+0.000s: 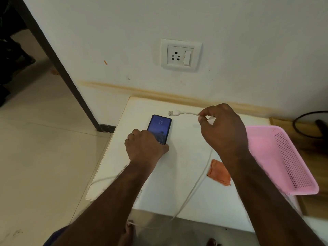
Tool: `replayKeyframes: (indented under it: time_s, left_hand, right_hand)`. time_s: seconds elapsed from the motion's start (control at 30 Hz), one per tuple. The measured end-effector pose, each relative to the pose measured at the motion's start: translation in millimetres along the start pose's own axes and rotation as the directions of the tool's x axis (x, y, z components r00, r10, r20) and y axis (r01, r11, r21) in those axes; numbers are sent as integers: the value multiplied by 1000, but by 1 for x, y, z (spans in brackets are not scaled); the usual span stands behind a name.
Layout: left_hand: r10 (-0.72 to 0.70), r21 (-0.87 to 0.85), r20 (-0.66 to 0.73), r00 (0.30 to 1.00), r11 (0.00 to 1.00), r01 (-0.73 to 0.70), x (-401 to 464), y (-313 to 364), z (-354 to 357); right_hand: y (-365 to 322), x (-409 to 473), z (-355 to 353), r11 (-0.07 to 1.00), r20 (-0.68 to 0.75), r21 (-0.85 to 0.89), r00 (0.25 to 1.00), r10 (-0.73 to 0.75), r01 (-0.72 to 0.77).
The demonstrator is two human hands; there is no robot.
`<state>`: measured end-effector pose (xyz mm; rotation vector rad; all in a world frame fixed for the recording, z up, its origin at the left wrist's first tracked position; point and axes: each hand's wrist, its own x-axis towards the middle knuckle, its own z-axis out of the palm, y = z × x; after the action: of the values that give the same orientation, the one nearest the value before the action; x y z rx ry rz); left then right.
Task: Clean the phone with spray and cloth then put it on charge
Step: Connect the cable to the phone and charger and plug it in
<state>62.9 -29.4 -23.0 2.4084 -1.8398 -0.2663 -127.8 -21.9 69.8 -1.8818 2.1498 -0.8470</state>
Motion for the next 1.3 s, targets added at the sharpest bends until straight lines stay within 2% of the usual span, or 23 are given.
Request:
replayKeyframes:
  time_s: [0.2,0.4,0.47,0.5,0.53,0.57,0.6,0.63,0.67,0.7,0.77,0.83,1.07,1.13,1.23,1.3]
  left_hand:
    - [-32,-63,61,998,997,36,-8,5,7]
    - [-41,-38,81,996,998,44,-12,5,5]
    - [-20,20,21,1000,1000,20,-15,8,0]
    - [23,0,-40,999,1000,-23,-18,12,-4]
    - [78,-88,-113,991,992,-88,-22,16,-11]
    - [119,-255,-177,977,953,-162,-26,22,-19]
    - [124,-468,-186,975,861,-199,-31,28,-28]
    - [114,-666,-125,986,727,-168,-35,33,-38]
    - [112,-807,-17,994,585,-80,-39,39,-47]
    - [115,-882,99,988,470,34,-43,43,-54]
    - [111,-928,255,960,307,211,-45,47,-60]
    - [108,-948,277,955,190,254,-45,48,-59]
    - [154,-970,226,962,-54,237,-30,51,-55]
    - [174,-965,231,957,-87,248,-25,46,-56]
    - [221,-961,221,950,-115,251,-20,40,-56]
    - [240,-961,198,950,-144,236,-16,37,-57]
  right_hand:
    - [9,-7,8,999,23,33,1000,11,-12]
    - [22,-13,9,998,41,55,999,29,-31]
    - [22,-12,8,996,49,74,998,39,-43]
    - [21,-11,7,995,56,90,997,46,-51]
    - [20,-11,5,992,63,107,997,54,-60]
    - [19,-11,3,990,70,125,996,60,-68]
    - [17,-10,2,987,78,143,995,65,-75]
    - [14,-10,0,984,81,163,995,64,-77]
    - [12,-10,-2,981,86,180,995,59,-73]
    - [10,-11,-3,979,91,192,995,51,-68]
    - [5,-14,-3,977,108,205,994,31,-53]
    - [2,-20,-2,979,126,202,992,7,-33]
    - [-3,-23,5,982,219,190,974,-55,12]
    - [-1,-19,2,969,246,242,969,-15,-47]
    - [6,-11,-1,930,364,316,929,63,-187]
    - [12,-9,-4,923,429,317,901,65,-218]
